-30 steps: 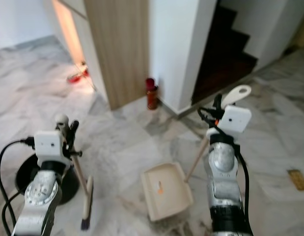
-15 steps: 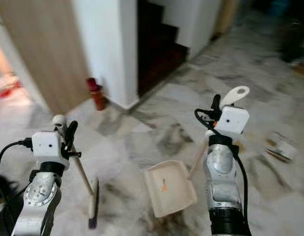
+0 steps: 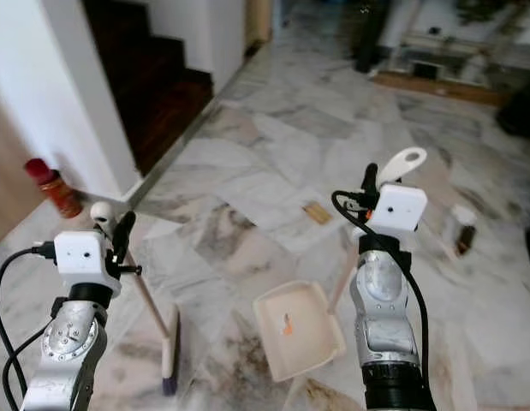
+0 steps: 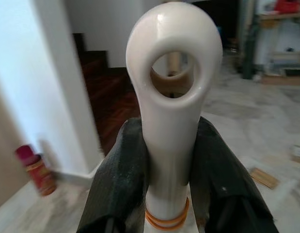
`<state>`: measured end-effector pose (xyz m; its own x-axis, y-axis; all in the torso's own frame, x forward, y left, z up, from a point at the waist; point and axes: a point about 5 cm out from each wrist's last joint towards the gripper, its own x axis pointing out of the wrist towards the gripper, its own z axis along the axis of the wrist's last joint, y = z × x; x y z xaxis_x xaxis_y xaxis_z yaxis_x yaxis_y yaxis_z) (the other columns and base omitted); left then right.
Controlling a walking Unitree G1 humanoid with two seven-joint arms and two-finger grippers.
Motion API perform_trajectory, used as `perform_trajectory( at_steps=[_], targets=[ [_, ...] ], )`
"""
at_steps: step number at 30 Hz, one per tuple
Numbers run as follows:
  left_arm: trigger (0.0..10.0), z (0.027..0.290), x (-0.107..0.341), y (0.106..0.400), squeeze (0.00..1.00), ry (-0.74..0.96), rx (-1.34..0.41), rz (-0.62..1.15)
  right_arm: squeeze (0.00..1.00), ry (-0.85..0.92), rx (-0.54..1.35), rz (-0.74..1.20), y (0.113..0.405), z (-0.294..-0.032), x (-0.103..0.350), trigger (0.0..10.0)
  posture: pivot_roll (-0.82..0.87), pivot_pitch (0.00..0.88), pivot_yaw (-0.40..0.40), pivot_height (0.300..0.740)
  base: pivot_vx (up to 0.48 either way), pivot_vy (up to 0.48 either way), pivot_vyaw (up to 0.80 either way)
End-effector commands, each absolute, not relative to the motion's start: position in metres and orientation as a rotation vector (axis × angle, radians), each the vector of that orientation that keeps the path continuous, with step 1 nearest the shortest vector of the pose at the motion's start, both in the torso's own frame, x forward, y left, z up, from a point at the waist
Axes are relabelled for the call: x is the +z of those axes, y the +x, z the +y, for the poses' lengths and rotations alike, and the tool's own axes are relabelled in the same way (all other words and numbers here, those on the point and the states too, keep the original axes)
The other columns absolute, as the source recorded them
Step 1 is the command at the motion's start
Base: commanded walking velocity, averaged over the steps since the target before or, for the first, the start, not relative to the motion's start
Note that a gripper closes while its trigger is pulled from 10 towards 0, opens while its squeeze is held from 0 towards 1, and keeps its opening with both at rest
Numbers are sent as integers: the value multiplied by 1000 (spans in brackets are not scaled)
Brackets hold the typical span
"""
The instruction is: Sweep floor
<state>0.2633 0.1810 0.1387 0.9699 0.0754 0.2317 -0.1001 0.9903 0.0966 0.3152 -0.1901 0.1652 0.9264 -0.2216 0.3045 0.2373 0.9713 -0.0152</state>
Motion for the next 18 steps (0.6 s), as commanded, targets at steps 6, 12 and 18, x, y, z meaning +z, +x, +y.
perform_trajectory(
  at_steps=[6,12,18],
  targets=[
    [10000,180,152,263,0,121,91,-299,0,-35,-236,-351,314,-189,176,10000,-14,92,15,740,0,0,-800],
    [10000,180,151,263,0,106,89,-293,0,-45,-224,-369,314,-188,178,10000,-21,85,14,740,0,0,-533],
    [10000,178,150,264,0,103,95,-288,0,-29,-166,-385,313,-182,180,10000,-24,66,14,740,102,0,0]
  ],
)
